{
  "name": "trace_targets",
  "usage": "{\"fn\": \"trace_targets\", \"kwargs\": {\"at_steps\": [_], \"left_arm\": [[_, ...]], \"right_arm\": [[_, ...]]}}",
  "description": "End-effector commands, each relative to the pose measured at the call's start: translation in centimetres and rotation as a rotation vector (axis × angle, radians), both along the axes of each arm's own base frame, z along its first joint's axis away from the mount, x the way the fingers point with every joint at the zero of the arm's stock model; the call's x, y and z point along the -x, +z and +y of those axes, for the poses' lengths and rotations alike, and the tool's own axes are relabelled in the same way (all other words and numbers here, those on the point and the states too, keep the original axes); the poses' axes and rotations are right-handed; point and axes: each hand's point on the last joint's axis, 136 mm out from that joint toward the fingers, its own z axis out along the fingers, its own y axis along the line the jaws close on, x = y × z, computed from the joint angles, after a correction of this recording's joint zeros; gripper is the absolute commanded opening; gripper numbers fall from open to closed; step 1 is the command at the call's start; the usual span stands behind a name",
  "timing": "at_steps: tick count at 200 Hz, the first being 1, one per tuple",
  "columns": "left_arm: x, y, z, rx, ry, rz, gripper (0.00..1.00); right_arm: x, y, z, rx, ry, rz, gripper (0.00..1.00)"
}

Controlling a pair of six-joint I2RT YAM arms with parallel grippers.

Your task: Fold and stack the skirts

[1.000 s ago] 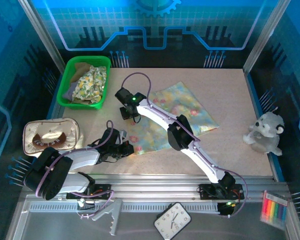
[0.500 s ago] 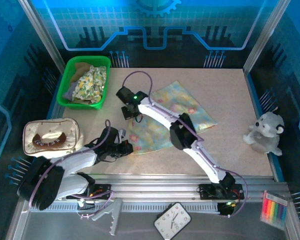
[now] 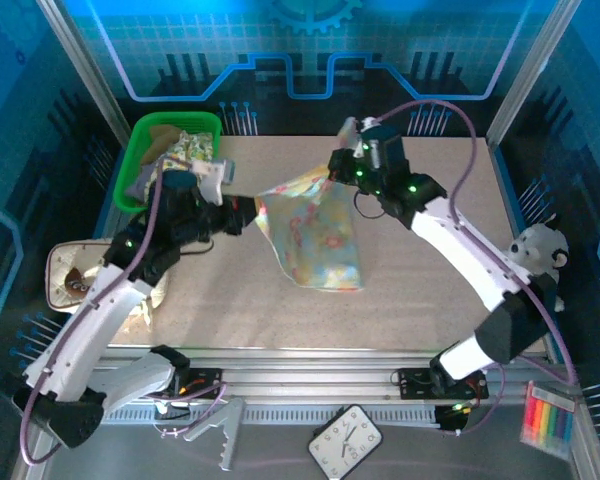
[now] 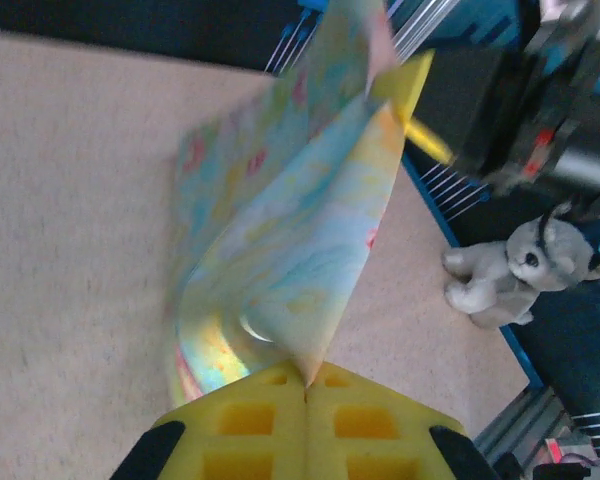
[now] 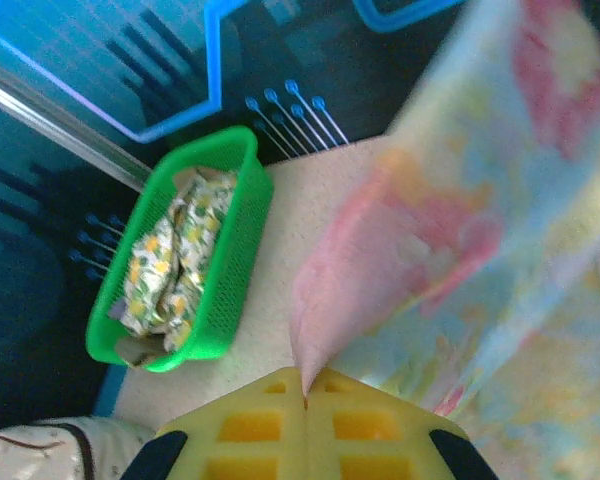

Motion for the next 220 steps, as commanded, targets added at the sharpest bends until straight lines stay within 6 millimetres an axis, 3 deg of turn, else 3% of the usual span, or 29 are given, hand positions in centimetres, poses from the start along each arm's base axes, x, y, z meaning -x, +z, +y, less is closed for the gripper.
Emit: {"fn": "trace_targets", "kwargs": {"at_steps": [1, 18, 34, 57, 79, 95, 111, 131, 146, 163, 174, 194, 220], "left_arm": [[0.0, 1.5, -0.5, -0.121, -0.052, -0.014, 0.00], [-1.1, 4.7, -1.7, -0.103, -0.085, -0.080, 0.00], [-3.2, 6.1, -2.3, -0.125, -0.076, -0.149, 0.00], [-8.8, 6.7, -1.9, -0.251, 0.040, -0.224, 0.00], [-14.6, 8.2, -0.9, -0.362, 0.158, -0.310, 0.00], [-18.8, 9.8, 0.3, -0.375, 0.230, -0.371, 0.00], [-21.8, 12.7, 1.5, -0.343, 0.286, -0.451, 0.00], [-23.5, 16.2, 1.4, -0.381, 0.313, -0.613, 0.00], [-23.0, 19.1, 1.4, -0.396, 0.318, -0.716, 0.00], [-21.9, 20.6, 1.2, -0.436, 0.279, -0.782, 0.00], [-21.2, 20.2, 0.9, -0.498, 0.244, -0.795, 0.00], [-20.4, 16.7, 0.8, -0.613, 0.200, -0.746, 0.00], [-18.4, 7.6, 0.4, -0.657, 0.149, -0.636, 0.00]], "right_arm": [[-0.5, 3.8, -2.8, -0.117, -0.106, -0.119, 0.00], [-0.2, 5.5, -4.0, -0.160, -0.117, -0.158, 0.00], [-0.7, 6.5, -5.0, -0.165, -0.133, -0.189, 0.00], [-3.1, 6.7, -6.5, -0.176, -0.175, -0.209, 0.00], [-5.9, 7.8, -6.4, -0.230, -0.158, -0.234, 0.00], [-7.8, 9.7, -6.0, -0.234, -0.148, -0.277, 0.00], [-9.7, 11.5, -5.7, -0.237, -0.142, -0.321, 0.00], [-10.7, 14.5, -5.8, -0.227, -0.135, -0.383, 0.00], [-10.4, 16.2, -5.8, -0.210, -0.122, -0.423, 0.00], [-9.6, 17.0, -5.8, -0.187, -0.104, -0.448, 0.00], [-9.0, 16.2, -5.7, -0.174, -0.084, -0.437, 0.00], [-7.7, 12.5, -5.2, -0.156, -0.046, -0.390, 0.00], [-5.6, 3.8, -4.4, -0.111, -0.012, -0.276, 0.00]]}}
